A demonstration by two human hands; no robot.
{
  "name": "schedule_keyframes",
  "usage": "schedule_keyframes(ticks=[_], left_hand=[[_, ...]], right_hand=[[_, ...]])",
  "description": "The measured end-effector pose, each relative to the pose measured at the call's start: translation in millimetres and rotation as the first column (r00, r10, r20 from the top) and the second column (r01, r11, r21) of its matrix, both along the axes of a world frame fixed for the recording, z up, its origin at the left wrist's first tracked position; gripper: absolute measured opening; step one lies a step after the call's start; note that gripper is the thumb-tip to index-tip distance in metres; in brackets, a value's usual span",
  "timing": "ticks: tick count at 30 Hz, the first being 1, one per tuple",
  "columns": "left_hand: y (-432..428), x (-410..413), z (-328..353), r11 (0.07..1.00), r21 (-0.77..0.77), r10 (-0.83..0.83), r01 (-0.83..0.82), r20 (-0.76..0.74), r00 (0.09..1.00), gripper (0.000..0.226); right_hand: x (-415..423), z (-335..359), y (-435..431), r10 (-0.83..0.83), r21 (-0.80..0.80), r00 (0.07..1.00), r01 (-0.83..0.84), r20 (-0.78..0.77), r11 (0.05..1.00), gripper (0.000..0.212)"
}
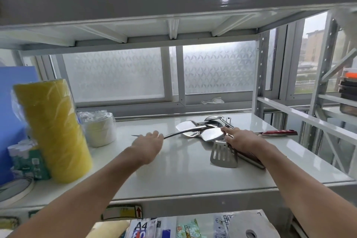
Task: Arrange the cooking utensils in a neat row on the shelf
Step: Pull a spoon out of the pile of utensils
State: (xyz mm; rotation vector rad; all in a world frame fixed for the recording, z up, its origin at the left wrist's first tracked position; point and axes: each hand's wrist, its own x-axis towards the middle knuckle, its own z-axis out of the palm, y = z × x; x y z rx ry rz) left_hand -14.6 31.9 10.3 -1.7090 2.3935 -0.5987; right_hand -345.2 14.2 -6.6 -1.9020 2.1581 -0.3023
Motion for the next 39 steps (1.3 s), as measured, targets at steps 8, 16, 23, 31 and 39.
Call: schedule_keyframes(ticks=[8,16,23,31,39], left_hand=[[20.2,94.5,45.6,0.93,-0.362,0.09,0.061,0.387,0.918,0.053],[-0.6,124.5,95.2,0.705,-0.539,-0.15,0.46,0.521,0.84,0.032],[-15.8,134.3,66.8,0.661,-0.564,-0.289,0.496,0.418,0.861,0.016],[9.7,134.4,52.0,0.79,-0.613,-0.078,-0.008,-0.113,0.991,0.085],[47.7,100.7,6.5,0.986,0.007,0.107,-0.164,-0.786,0.609,0.029]], right_hand=[[13.4,17.2,11.0,0.024,-0.042,0.997,-0.027,-0.067,0.999,0.058],[121.8,43.4,35.3,0.371,-0.426,0.922,-0.381,-0.11,0.821,0.07],[158.7,36.4,48.2,0.496,-0.346,0.867,-0.451,0.05,0.823,0.039],[210.5,14.1,59.4,0.474,-0.279,0.703,-0.383,0.531,0.881,0.015],[300.9,0.0,55.9,0.355,-0.202,0.629,-0.304,0.691,0.931,0.014]])
